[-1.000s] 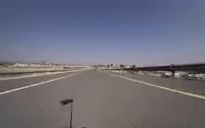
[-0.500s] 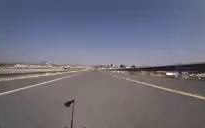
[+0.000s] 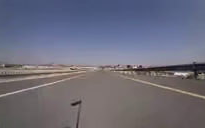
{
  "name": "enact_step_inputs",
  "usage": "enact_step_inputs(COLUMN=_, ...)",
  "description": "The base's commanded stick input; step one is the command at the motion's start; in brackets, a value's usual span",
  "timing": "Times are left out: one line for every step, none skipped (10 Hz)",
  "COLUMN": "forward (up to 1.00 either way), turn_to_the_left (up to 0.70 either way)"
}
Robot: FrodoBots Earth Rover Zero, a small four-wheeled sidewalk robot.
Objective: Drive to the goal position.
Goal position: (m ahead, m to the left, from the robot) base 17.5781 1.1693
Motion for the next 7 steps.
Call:
enact_step_inputs(forward=1.00, turn_to_the_left=0.00)
enact_step_inputs(forward=1.00, turn_to_the_left=0.00)
enact_step_inputs(forward=1.00, turn_to_the_left=0.00)
enact_step_inputs(forward=1.00, turn_to_the_left=0.00)
enact_step_inputs(forward=1.00, turn_to_the_left=0.00)
enact_step_inputs(forward=1.00, turn_to_the_left=0.00)
enact_step_inputs(forward=1.00, turn_to_the_left=0.00)
